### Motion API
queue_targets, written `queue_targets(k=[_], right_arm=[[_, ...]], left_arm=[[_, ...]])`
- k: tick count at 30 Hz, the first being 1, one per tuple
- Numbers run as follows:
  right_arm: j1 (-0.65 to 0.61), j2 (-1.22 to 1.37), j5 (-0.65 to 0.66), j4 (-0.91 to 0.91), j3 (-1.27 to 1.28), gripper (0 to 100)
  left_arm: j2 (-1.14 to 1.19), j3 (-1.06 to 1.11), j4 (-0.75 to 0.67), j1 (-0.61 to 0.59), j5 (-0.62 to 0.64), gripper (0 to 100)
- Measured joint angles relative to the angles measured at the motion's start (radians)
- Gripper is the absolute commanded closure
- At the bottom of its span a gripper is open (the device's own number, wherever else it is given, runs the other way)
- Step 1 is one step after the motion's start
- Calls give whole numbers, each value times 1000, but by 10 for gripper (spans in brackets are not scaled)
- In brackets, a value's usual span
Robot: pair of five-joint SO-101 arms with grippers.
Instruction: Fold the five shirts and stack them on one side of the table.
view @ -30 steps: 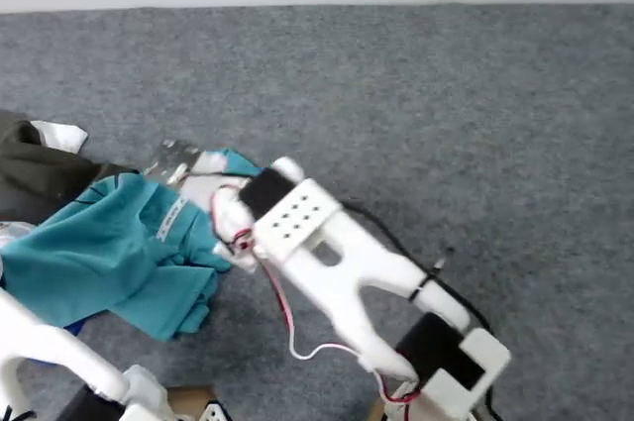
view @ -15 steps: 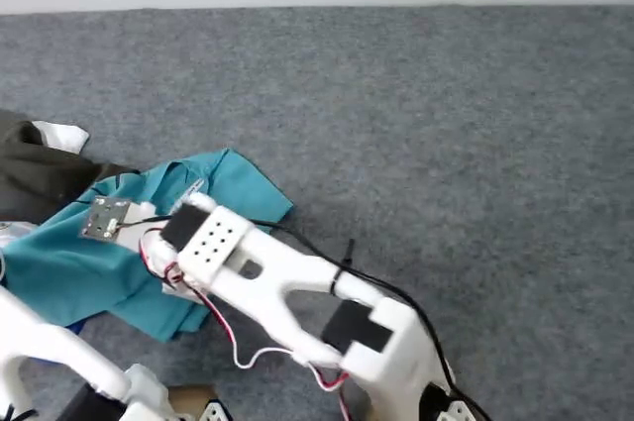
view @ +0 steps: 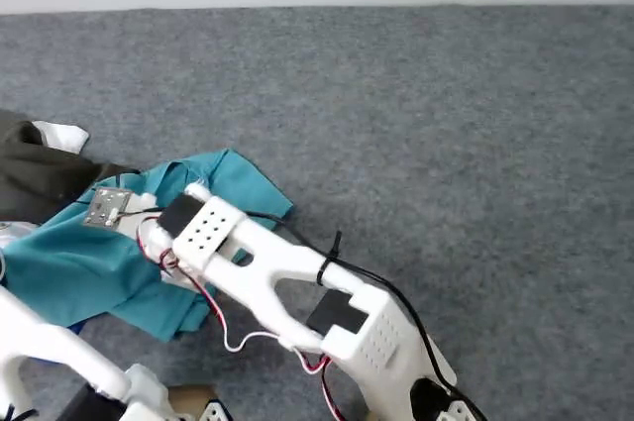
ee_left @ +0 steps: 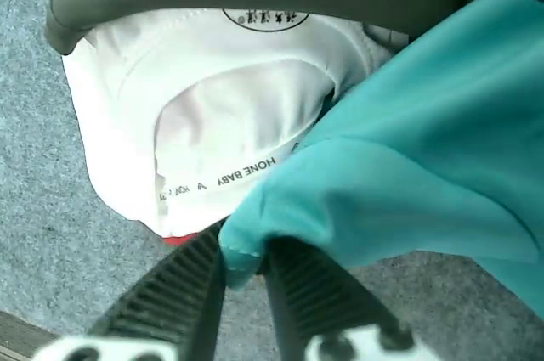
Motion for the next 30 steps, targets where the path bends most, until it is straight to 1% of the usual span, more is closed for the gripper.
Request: queue_targets(k=[3,7,13,18,21,23,25,30], right_arm=[[38,-46,0,46,0,989],[101,-140,51,112,0,989],[184,-269,69,198,0,989],[201,-288,69,233,0,971],[175,-279,69,215,0,884],[138,-238,69,192,0,814],[95,-186,64,167,0,765],[-15,-87,-12,75,0,745]], left_arm=[[0,0,0,0,0,995],[0,-3,5,0,0,994],[0,-94,77,20,0,994],[0,-107,110,54,0,994],[0,-107,110,52,20,994],[0,-107,110,43,29,994],[0,-107,110,25,29,994],[0,-107,110,-25,29,994]])
